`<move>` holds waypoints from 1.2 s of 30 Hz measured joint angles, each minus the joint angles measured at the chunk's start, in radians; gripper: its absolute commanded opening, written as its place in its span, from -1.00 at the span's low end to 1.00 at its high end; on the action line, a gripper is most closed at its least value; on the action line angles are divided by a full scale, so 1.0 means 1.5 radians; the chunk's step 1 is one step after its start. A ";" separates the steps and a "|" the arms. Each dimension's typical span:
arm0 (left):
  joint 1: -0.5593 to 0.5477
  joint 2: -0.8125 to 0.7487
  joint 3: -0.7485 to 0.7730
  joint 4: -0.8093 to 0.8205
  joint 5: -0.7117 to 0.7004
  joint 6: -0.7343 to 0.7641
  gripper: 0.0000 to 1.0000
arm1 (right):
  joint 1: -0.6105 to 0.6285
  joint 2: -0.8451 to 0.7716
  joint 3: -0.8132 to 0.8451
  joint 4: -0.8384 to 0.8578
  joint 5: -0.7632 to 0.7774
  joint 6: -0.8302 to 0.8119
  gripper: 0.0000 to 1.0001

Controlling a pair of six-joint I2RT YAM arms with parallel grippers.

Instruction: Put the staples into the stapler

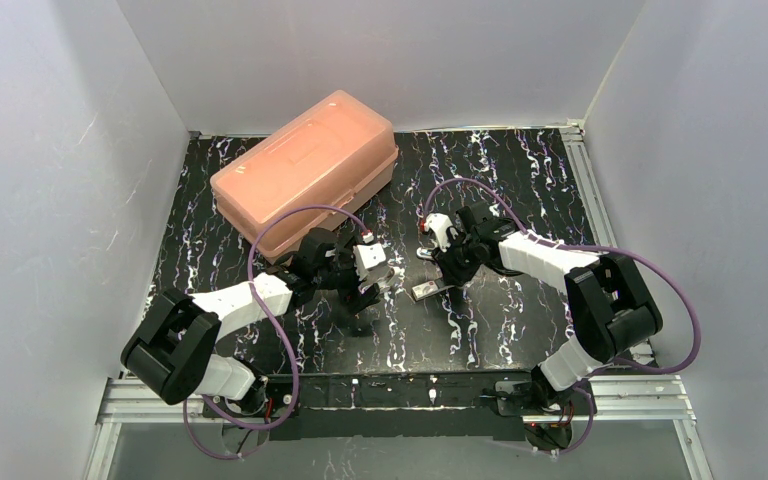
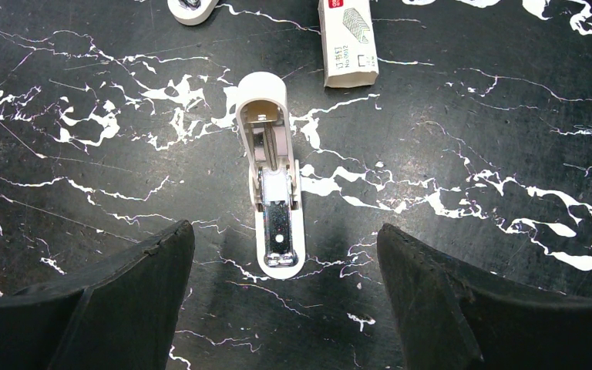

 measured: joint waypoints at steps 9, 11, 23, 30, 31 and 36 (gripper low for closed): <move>0.000 0.000 0.000 0.000 0.000 0.004 0.72 | 0.000 0.005 0.002 -0.001 0.000 -0.001 -0.36; 0.000 0.000 0.000 0.000 0.000 0.004 0.72 | 0.000 0.010 0.002 0.000 0.001 -0.001 -0.38; 0.001 0.000 0.000 0.000 0.000 0.004 0.72 | 0.000 0.015 0.002 0.002 0.008 0.006 -0.56; 0.001 0.000 0.000 0.000 0.000 0.004 0.72 | 0.000 0.013 0.003 0.001 0.009 0.004 -0.64; 0.001 0.000 0.000 0.000 0.000 0.004 0.72 | 0.000 0.012 0.003 0.000 0.009 0.002 -0.64; 0.009 0.000 0.005 -0.012 0.005 0.009 0.73 | 0.000 -0.013 0.003 -0.006 0.009 -0.014 -0.64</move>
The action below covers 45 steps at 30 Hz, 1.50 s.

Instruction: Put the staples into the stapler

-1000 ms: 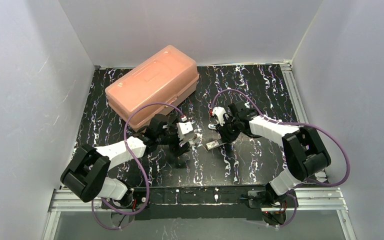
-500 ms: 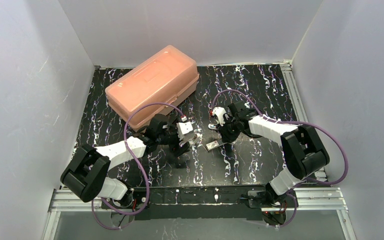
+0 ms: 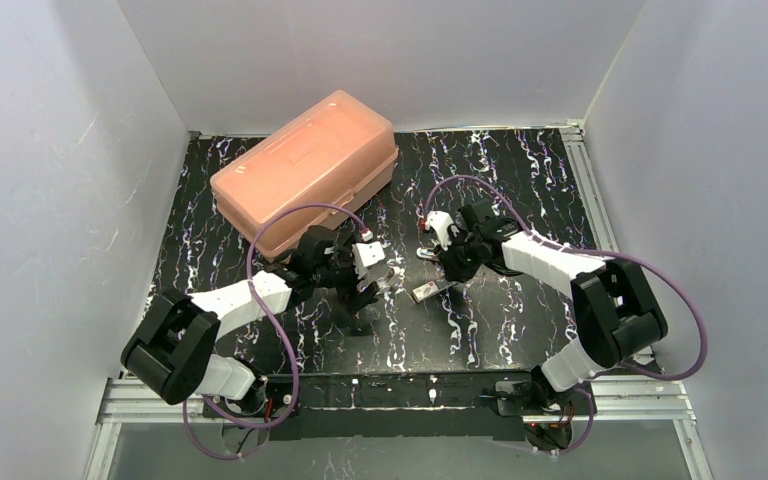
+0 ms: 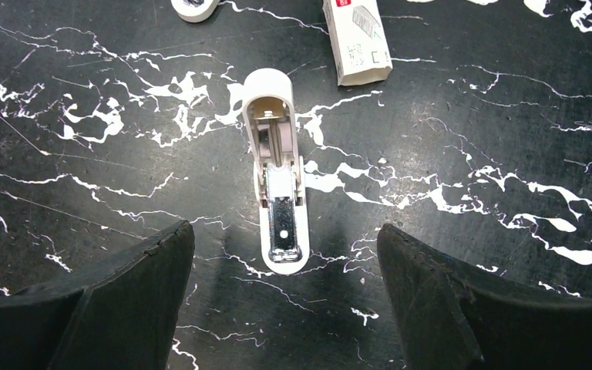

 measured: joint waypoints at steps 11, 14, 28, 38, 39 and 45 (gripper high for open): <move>0.020 0.000 0.088 -0.096 0.034 0.010 0.73 | 0.006 -0.061 0.012 -0.065 -0.061 -0.082 -0.62; 0.026 0.000 0.113 -0.129 0.043 0.005 0.73 | 0.028 -0.091 -0.005 -0.084 -0.079 -0.117 -0.57; 0.049 0.000 0.153 -0.205 0.060 0.003 0.73 | 0.100 -0.113 -0.062 -0.120 -0.093 -0.190 0.13; 0.052 0.000 0.153 -0.219 0.063 0.010 0.73 | 0.100 -0.111 -0.062 -0.167 -0.089 -0.241 0.17; 0.053 0.000 0.153 -0.223 0.063 0.012 0.73 | 0.100 -0.111 -0.062 -0.175 -0.086 -0.247 0.17; 0.053 0.000 0.153 -0.228 0.063 0.016 0.73 | 0.100 -0.115 -0.085 -0.192 -0.062 -0.274 0.18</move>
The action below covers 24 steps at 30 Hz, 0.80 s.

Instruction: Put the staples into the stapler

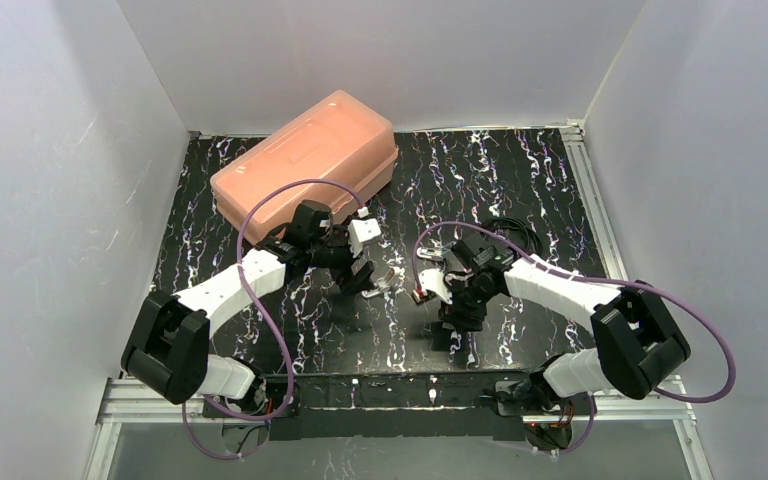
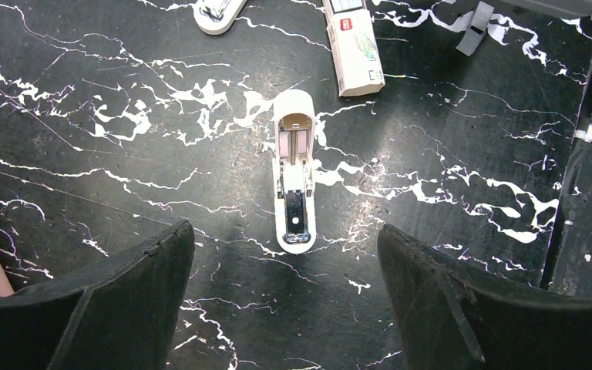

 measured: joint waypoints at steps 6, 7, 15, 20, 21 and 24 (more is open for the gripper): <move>0.000 0.000 0.000 -0.005 0.000 0.005 0.73 | 0.008 -0.001 -0.028 0.007 0.015 -0.001 0.15; 0.000 0.000 0.000 -0.006 0.000 0.005 0.73 | 0.012 -0.002 -0.028 0.011 0.018 0.000 0.14; 0.000 0.000 0.000 -0.010 -0.001 0.011 0.73 | 0.042 -0.006 -0.035 0.042 0.055 0.012 -0.05; 0.000 0.000 0.000 -0.011 -0.001 0.014 0.73 | 0.052 -0.016 -0.045 0.053 0.073 0.018 -0.19; 0.000 0.000 0.000 -0.011 -0.001 0.015 0.73 | 0.052 -0.017 -0.045 0.053 0.074 0.019 -0.24; 0.002 0.000 0.000 -0.011 -0.001 0.017 0.73 | 0.053 -0.021 -0.045 0.054 0.075 0.018 -0.33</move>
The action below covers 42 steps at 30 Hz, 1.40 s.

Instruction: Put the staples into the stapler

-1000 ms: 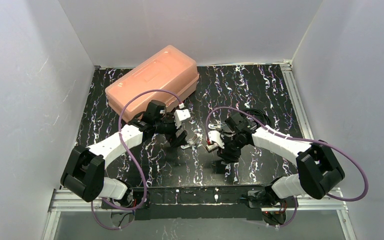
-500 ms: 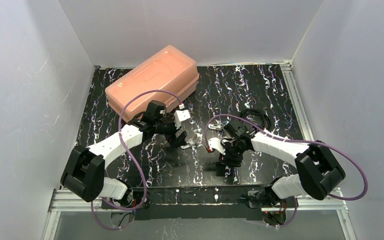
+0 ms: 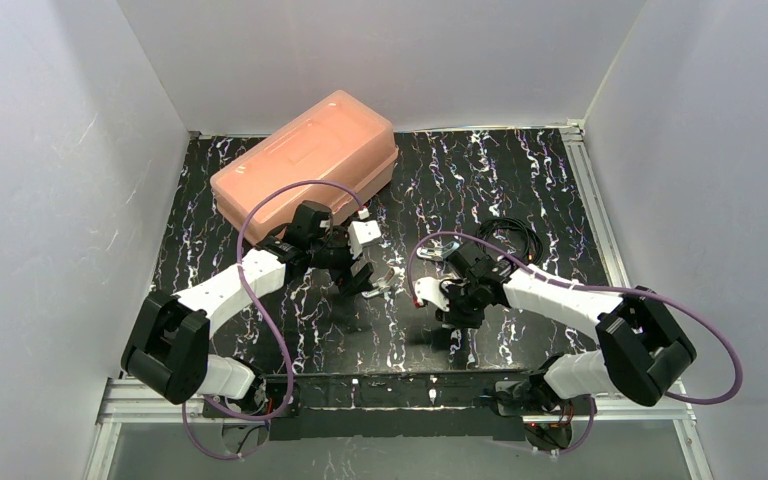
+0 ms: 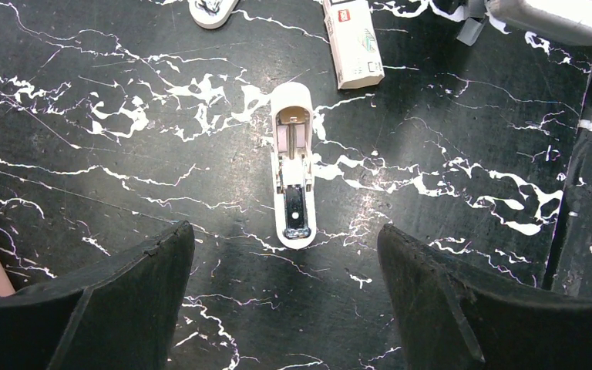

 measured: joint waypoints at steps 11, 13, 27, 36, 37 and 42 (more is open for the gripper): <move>0.003 0.000 0.000 0.000 -0.001 0.007 0.73 | 0.004 -0.015 -0.008 0.001 -0.006 -0.008 -0.26; 0.003 0.000 0.000 0.000 -0.001 0.008 0.73 | 0.006 -0.015 -0.012 0.000 -0.006 -0.016 -0.24; 0.006 0.000 0.000 0.001 -0.005 0.012 0.73 | 0.032 -0.010 -0.013 0.010 0.000 -0.034 -0.40; 0.007 0.000 0.000 0.001 -0.007 0.015 0.73 | 0.037 -0.011 -0.016 0.013 0.002 -0.036 -0.75; 0.007 0.000 0.000 0.001 -0.007 0.015 0.73 | 0.037 -0.011 -0.016 0.013 0.003 -0.036 -0.76; 0.007 0.000 0.000 0.001 -0.007 0.015 0.73 | 0.038 -0.011 -0.015 0.013 0.004 -0.036 -0.79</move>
